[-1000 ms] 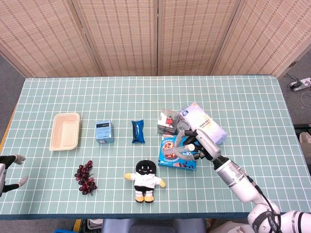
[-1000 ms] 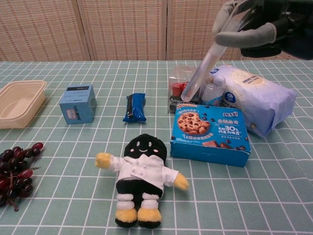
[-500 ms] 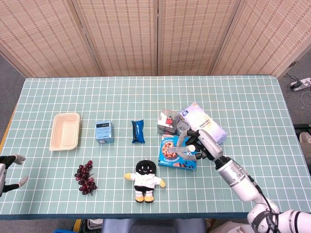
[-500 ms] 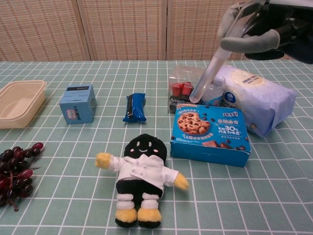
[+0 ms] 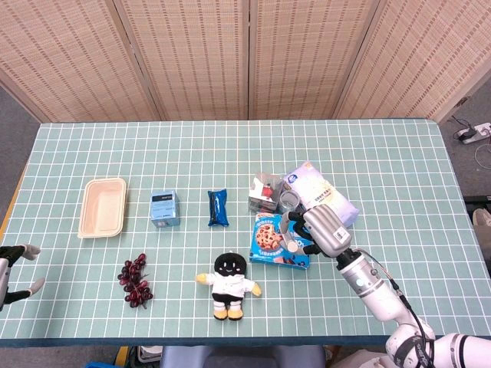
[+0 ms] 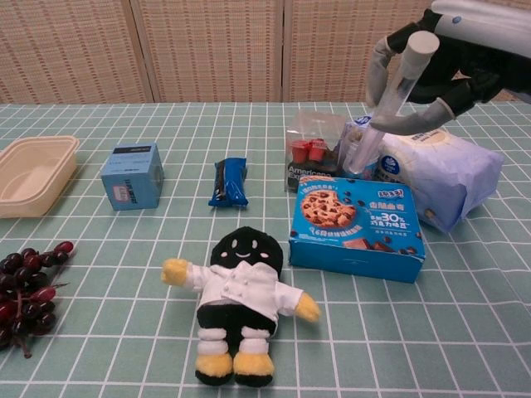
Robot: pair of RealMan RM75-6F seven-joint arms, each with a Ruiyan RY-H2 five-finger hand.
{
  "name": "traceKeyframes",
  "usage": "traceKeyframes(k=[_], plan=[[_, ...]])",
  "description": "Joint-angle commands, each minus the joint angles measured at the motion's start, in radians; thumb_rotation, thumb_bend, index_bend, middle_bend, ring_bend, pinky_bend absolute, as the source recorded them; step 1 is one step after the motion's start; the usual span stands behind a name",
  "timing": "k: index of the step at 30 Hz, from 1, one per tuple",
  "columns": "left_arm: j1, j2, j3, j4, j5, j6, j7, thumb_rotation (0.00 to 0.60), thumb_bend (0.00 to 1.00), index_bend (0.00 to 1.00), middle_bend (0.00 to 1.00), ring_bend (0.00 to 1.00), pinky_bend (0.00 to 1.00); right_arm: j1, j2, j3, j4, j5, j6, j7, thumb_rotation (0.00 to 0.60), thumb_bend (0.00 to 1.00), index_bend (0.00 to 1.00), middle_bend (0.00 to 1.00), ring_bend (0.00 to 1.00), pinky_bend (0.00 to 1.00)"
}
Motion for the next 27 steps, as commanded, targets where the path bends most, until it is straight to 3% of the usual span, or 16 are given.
traceKeyframes(k=[1,4,13,16,19,27], plan=[[0.000,0.000,0.000,0.000,-0.001,0.000,0.000,0.600,0.19,0.47,0.44,0.34,0.44,0.012,0.056,-0.017,-0.033,-0.067,0.017,0.694,0.600,0.41,0.77,1.00,1.00,1.00],[0.000,0.000,0.000,0.000,-0.001,-0.001,0.001,0.600,0.19,0.47,0.44,0.34,0.44,0.011,0.049,-0.022,0.002,-0.080,0.041,0.649,0.600,0.41,0.77,1.00,1.00,1.00],[-0.002,-0.001,0.000,0.001,-0.004,-0.005,0.005,0.600,0.19,0.47,0.44,0.34,0.44,0.000,-0.066,-0.045,0.136,-0.072,0.092,-0.060,0.600,0.42,0.77,1.00,1.00,1.00],[-0.002,-0.001,0.000,0.000,-0.005,-0.005,0.003,0.600,0.19,0.47,0.44,0.34,0.44,-0.002,-0.099,-0.048,0.165,-0.067,0.103,-0.217,0.600,0.42,0.77,1.00,1.00,1.00],[-0.001,0.000,-0.001,-0.001,-0.005,-0.004,0.001,0.600,0.19,0.46,0.44,0.34,0.44,-0.002,-0.116,-0.047,0.155,-0.040,0.100,-0.232,0.600,0.42,0.77,1.00,1.00,1.00],[-0.001,0.002,0.000,-0.003,-0.005,-0.004,0.001,0.600,0.19,0.46,0.44,0.34,0.44,0.001,-0.104,-0.044,0.114,-0.019,0.093,-0.040,0.600,0.42,0.77,1.00,1.00,1.00]])
